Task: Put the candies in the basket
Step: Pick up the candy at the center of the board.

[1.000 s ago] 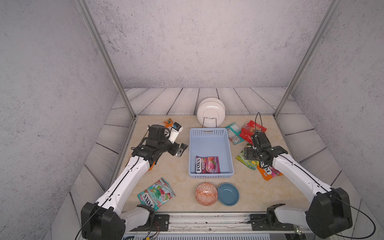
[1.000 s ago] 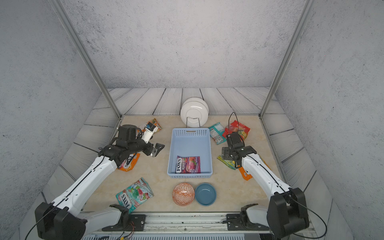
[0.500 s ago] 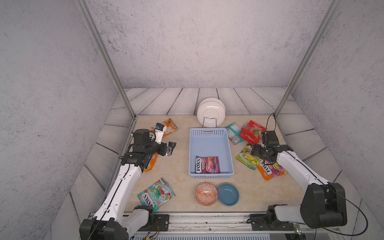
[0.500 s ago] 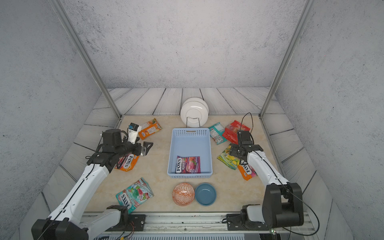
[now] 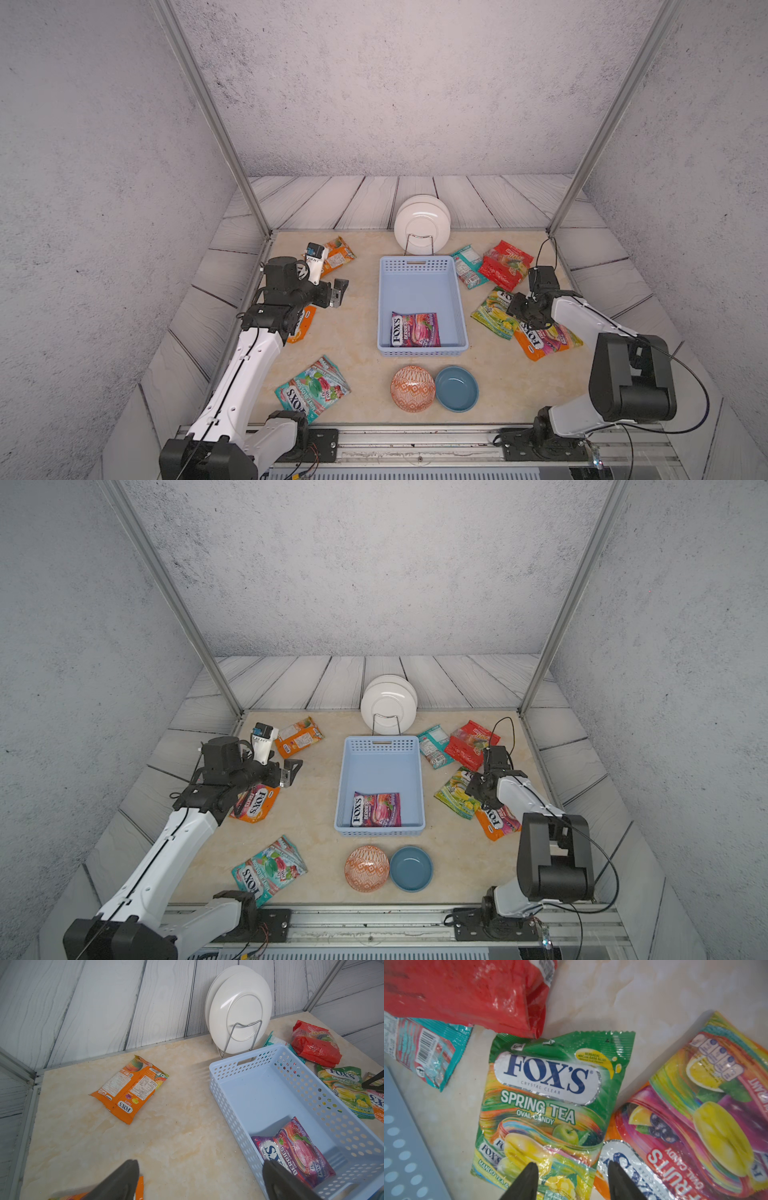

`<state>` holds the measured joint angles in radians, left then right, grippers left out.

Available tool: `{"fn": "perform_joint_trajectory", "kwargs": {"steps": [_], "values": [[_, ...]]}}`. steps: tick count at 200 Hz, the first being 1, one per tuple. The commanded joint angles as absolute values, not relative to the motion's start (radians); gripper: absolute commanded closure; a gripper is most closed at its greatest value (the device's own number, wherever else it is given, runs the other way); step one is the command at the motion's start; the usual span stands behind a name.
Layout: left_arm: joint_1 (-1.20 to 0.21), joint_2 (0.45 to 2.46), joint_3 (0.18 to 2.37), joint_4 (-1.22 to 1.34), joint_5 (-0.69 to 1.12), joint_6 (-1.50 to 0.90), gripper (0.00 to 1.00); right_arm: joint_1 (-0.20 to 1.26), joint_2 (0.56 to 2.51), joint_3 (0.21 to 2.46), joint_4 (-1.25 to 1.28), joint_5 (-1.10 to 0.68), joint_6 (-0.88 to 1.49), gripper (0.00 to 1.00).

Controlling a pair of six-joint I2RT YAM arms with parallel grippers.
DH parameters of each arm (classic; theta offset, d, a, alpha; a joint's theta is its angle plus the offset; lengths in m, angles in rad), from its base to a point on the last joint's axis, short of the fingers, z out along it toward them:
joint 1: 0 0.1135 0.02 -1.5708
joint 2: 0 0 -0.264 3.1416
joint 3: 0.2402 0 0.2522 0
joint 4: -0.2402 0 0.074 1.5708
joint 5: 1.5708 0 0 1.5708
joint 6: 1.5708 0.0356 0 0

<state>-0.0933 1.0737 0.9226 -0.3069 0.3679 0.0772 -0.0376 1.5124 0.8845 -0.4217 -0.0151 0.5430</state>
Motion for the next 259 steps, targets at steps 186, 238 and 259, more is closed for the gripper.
{"fn": "perform_joint_trajectory", "kwargs": {"steps": [186,238,259], "values": [[-0.08,1.067,0.902,-0.276,0.402,0.069,0.01,-0.1,1.637,0.852,-0.309,-0.154,0.536,0.92],[-0.081,1.064,0.9,-0.278,0.415,0.07,0.01,-0.1,1.565,0.868,-0.348,-0.19,0.531,1.0],[-0.075,1.066,0.911,-0.298,0.405,0.072,0.01,-0.099,1.522,0.889,-0.393,-0.205,0.539,1.0]]}}
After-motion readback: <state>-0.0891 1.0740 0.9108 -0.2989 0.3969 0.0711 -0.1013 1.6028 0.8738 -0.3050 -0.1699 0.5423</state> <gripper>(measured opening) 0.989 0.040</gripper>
